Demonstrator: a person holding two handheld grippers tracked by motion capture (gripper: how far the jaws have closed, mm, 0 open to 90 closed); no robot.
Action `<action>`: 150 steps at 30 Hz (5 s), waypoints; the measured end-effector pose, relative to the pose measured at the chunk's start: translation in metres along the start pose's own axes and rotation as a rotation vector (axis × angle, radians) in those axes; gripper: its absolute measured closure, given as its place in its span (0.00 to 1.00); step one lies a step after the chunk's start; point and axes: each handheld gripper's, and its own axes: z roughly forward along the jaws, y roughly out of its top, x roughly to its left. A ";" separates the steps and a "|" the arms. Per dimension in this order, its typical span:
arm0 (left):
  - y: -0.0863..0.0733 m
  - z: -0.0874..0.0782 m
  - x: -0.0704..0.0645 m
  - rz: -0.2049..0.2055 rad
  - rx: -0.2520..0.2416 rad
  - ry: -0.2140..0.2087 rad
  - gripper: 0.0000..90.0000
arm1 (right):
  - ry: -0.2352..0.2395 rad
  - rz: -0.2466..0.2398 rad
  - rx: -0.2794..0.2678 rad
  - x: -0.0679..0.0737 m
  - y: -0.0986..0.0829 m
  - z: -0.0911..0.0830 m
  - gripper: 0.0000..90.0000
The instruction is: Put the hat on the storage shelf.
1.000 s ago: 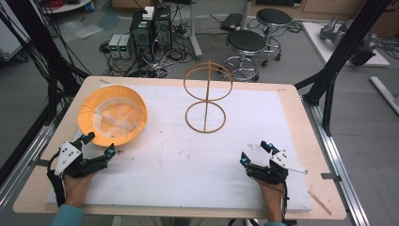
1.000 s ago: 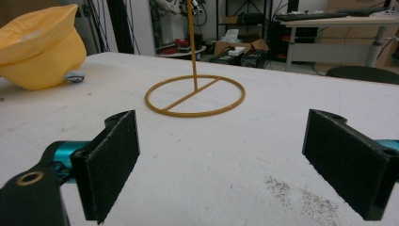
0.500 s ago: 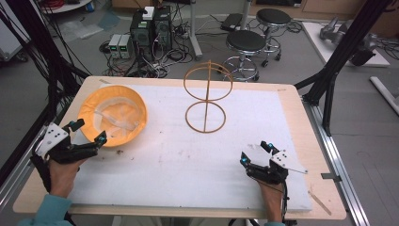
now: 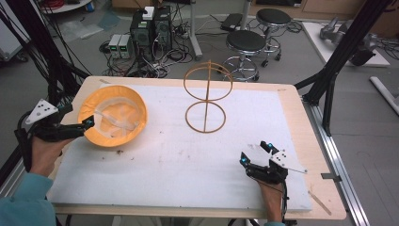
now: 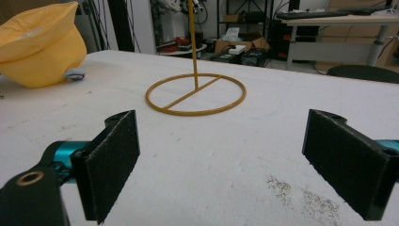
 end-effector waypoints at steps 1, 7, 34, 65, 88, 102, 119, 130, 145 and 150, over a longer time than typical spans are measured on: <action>0.001 0.002 0.004 -0.005 0.009 0.007 0.09 | 0.001 -0.004 -0.002 0.000 0.000 0.000 0.12; 0.004 0.015 0.023 -0.080 0.081 0.009 0.09 | 0.000 -0.002 -0.002 0.000 0.000 0.001 0.12; -0.015 0.048 0.044 -0.157 0.269 -0.052 0.61 | -0.004 -0.001 -0.004 0.000 0.000 0.000 0.12; 0.042 0.037 0.021 -0.073 0.195 -0.045 0.96 | -0.008 0.000 -0.007 0.000 0.000 0.000 0.12; 0.056 0.037 -0.027 0.113 0.182 -0.107 0.96 | -0.008 -0.003 -0.005 0.000 0.000 0.000 0.12; 0.048 0.030 -0.076 0.097 0.160 -0.272 0.96 | -0.011 -0.007 -0.008 0.000 0.000 0.000 0.12; 0.023 0.032 -0.128 0.115 0.170 -0.421 0.93 | -0.012 0.002 -0.009 0.000 0.000 0.000 0.12; 0.017 0.039 -0.156 0.116 0.172 -0.536 0.17 | -0.011 0.003 -0.009 0.000 0.000 0.000 0.12; 0.017 0.030 -0.122 0.173 0.109 -0.410 0.12 | -0.010 0.004 -0.006 0.000 0.000 0.000 0.12; 0.012 0.029 -0.107 0.186 0.144 -0.347 0.12 | -0.011 0.005 -0.005 0.000 0.000 0.000 0.12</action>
